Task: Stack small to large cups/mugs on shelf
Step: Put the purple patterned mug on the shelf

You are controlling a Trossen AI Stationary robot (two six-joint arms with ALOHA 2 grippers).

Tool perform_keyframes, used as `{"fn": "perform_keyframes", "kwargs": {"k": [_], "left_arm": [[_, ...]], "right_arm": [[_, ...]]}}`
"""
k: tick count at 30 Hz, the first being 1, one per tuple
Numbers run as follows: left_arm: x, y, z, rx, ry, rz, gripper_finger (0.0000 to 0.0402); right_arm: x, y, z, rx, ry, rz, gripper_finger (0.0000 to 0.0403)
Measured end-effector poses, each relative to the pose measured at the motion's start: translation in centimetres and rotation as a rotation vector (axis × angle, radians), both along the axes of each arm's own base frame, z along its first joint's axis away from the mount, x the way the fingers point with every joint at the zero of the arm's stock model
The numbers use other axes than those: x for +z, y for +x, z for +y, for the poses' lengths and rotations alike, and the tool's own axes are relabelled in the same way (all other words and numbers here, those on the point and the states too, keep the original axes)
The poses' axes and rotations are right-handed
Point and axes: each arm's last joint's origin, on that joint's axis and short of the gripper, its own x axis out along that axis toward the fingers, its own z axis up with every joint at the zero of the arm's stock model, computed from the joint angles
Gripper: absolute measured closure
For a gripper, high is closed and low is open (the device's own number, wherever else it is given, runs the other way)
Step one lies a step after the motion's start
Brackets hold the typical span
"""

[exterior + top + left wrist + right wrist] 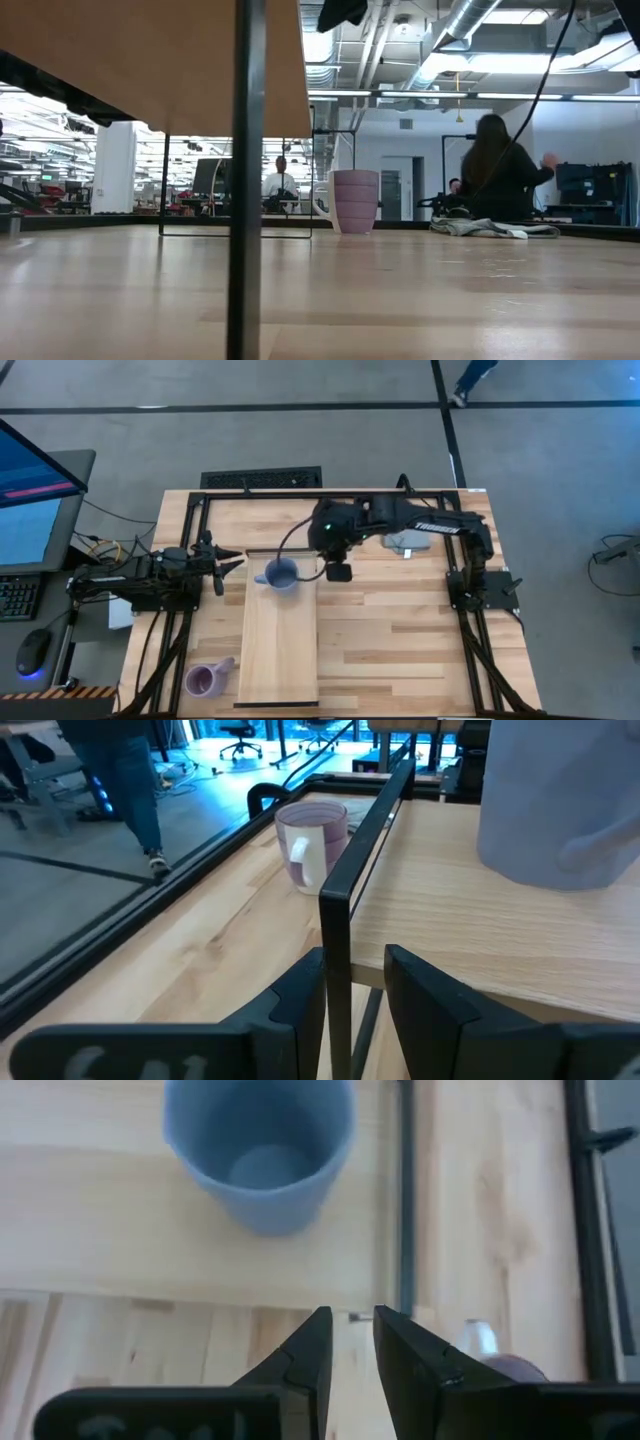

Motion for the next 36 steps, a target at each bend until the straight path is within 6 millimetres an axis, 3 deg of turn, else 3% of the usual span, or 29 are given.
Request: {"fn": "perform_keyframes", "kwargs": {"k": [11, 20, 29, 36], "left_arm": [[0.1, 0.0, 0.0, 0.003, 0.019, -0.005, 0.0303], [0.1, 0.0, 0.0, 0.006, 0.02, -0.004, 0.0303], [0.1, 0.0, 0.0, 0.006, 0.02, -0.001, 0.0303], [-0.1, 0.0, 0.0, 0.012, 0.005, 0.012, 0.0303]], "right_arm": [[2.5, -4.0, -4.9, -0.101, -0.043, 0.028, 0.0303], [2.8, -5.4, -9.5, -0.128, 0.024, -0.015, 0.0303], [-1.3, -5.4, -13.6, -0.151, 0.139, -0.024, 0.0303], [-4.0, -6.8, -15.8, -0.201, 0.184, 0.013, 0.0303]]}}
